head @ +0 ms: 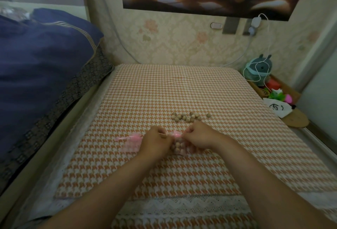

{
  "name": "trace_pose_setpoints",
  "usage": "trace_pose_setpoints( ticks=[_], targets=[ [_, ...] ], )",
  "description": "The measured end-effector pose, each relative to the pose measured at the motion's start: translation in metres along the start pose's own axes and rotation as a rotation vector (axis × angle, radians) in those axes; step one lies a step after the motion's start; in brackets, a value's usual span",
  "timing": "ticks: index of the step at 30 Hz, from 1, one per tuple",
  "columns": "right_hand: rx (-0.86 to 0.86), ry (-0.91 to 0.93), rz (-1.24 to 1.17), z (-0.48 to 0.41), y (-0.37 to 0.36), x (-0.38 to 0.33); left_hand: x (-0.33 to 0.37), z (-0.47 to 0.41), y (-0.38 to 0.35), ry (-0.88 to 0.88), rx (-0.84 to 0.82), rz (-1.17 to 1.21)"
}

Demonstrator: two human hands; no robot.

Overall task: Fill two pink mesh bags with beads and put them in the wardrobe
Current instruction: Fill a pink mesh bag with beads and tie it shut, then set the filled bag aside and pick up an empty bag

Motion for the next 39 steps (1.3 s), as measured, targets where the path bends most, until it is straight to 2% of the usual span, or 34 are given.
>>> trace_pose_setpoints(
  ticks=[3,5,8,11,14,22,27,32,35,37,39],
  targets=[
    [-0.14,-0.129,-0.213,0.011,-0.019,0.002,0.016,0.013,-0.006,-0.159,-0.12,-0.168],
    [-0.159,-0.116,-0.303,0.013,-0.025,-0.004,0.024,0.021,0.0,-0.237,-0.071,-0.211],
    [-0.126,0.0,-0.403,0.011,-0.028,-0.022,0.028,0.021,0.028,-0.239,0.032,-0.124],
    [-0.093,0.123,-0.507,0.01,-0.034,-0.053,0.023,0.012,0.068,-0.209,0.069,-0.025],
    [-0.124,0.218,-0.505,0.012,-0.058,-0.088,0.005,0.0,0.107,-0.188,0.096,-0.016],
    [-0.172,0.291,-0.301,-0.007,-0.136,-0.136,-0.052,-0.023,0.163,-0.159,0.201,-0.129],
    [-0.201,0.331,0.017,-0.013,-0.161,-0.136,-0.072,-0.033,0.161,-0.165,0.145,-0.352],
    [-0.156,0.385,0.083,-0.015,-0.152,-0.137,-0.072,-0.032,0.16,-0.171,0.119,-0.474],
    [-0.05,0.405,0.115,-0.016,-0.127,-0.14,-0.059,-0.025,0.167,-0.171,0.233,-0.62],
    [0.002,0.413,0.129,-0.017,-0.111,-0.136,-0.039,-0.014,0.172,-0.259,0.339,-0.618],
    [0.024,0.388,0.184,-0.016,-0.101,-0.127,-0.024,-0.007,0.166,-0.328,0.347,-0.593]
  ],
)
Point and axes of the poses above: each hand's wrist, its own z-axis away from the middle knuckle, its own y-axis out of the back of the hand, x = y × z, the point moved 8 cm from there along -z, towards the middle knuckle, and after that the axes turned 13 degrees about -z, right-handed, at the moved point
